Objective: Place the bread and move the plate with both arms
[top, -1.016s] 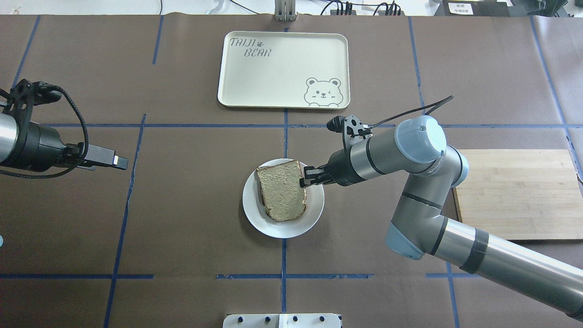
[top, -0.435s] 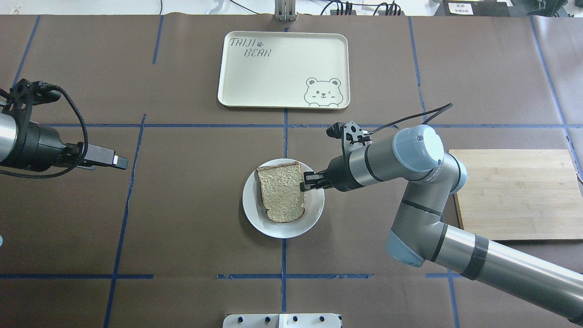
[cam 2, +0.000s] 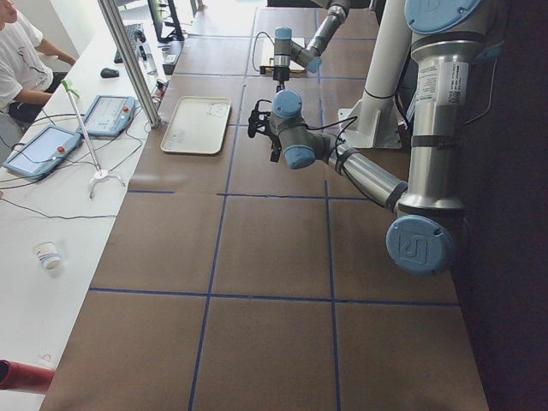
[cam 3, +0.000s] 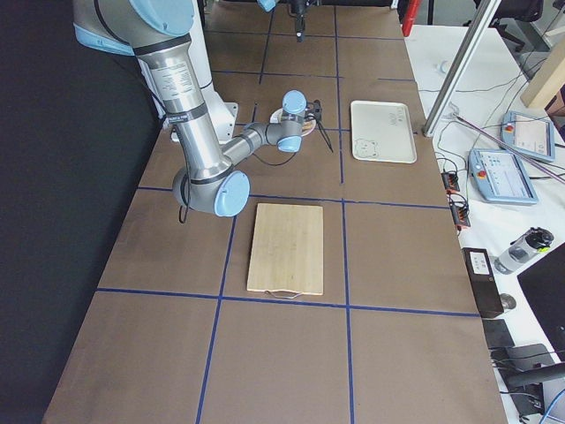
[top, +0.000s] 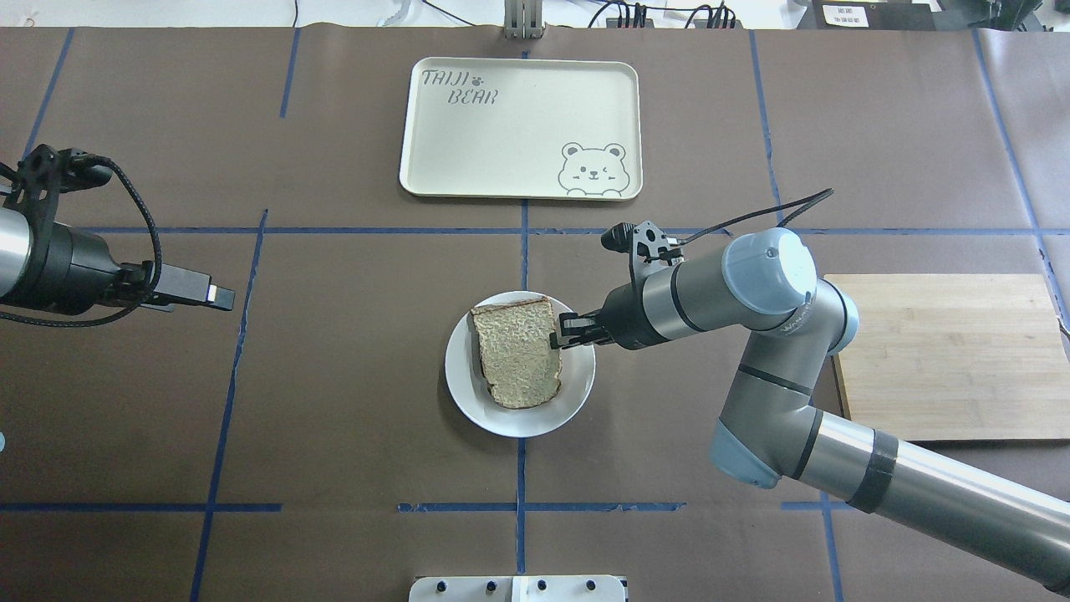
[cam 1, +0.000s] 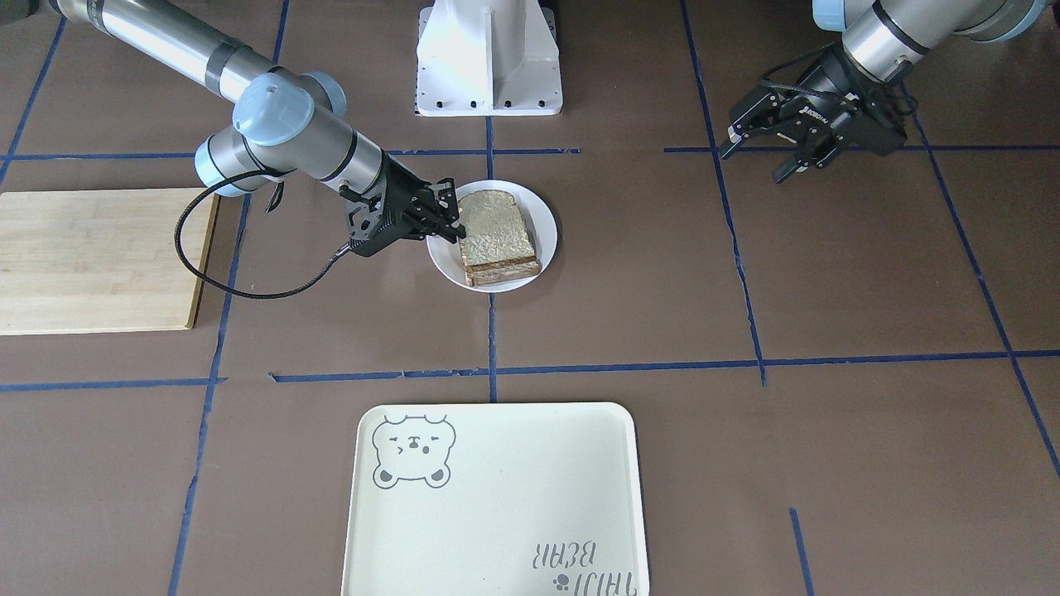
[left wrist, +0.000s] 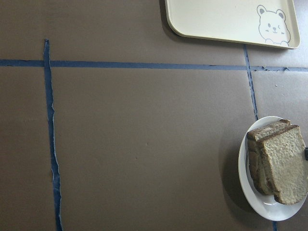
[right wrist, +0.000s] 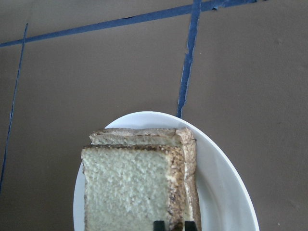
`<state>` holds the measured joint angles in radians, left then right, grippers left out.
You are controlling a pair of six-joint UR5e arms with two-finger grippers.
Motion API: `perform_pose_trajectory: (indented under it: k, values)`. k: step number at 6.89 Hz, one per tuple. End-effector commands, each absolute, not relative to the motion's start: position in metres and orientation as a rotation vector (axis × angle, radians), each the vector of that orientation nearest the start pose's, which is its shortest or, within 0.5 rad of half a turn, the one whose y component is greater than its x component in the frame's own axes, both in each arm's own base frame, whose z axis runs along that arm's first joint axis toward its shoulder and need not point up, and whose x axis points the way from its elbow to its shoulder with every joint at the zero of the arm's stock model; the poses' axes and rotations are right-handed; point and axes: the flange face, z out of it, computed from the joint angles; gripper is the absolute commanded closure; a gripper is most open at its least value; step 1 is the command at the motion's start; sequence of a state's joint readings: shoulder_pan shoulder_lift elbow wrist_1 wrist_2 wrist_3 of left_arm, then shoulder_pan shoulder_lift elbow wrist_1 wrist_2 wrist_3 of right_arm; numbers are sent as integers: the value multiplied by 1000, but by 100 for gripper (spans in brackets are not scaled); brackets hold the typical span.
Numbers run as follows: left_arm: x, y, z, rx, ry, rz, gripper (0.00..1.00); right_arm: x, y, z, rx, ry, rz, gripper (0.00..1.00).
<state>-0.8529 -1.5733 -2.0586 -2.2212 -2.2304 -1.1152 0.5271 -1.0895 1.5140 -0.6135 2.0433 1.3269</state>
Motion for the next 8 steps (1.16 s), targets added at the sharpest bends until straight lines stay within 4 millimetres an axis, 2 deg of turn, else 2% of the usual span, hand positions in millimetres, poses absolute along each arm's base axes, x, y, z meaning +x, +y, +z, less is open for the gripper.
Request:
perform_pose_trajectory:
  k: [1, 2, 4, 5, 6, 7, 8]
  values:
    - [253, -393, 348, 190, 1215, 28, 0, -525, -410, 295, 150, -1398, -85, 10]
    - [266, -389, 348, 144, 1219, 2, 0, -512, -419, 290, 159, -1407, -77, 1]
    - [357, -364, 328, 29, 1235, -147, 0, -463, -433, 300, 159, -1404, -42, 0]
    - [397, -363, 312, -59, 1274, -213, 1, -429, -429, 326, 161, -1375, -5, 0]
    - [427, -358, 311, -17, 1310, -265, 1, -390, -433, 345, 161, -1326, 53, 0]
    - [463, -327, 316, 13, 1365, -344, 1, -359, -431, 352, 137, -1258, 112, 0]
    - [472, -314, 313, 4, 1441, -412, 3, -329, -429, 357, 126, -1208, 158, 0]
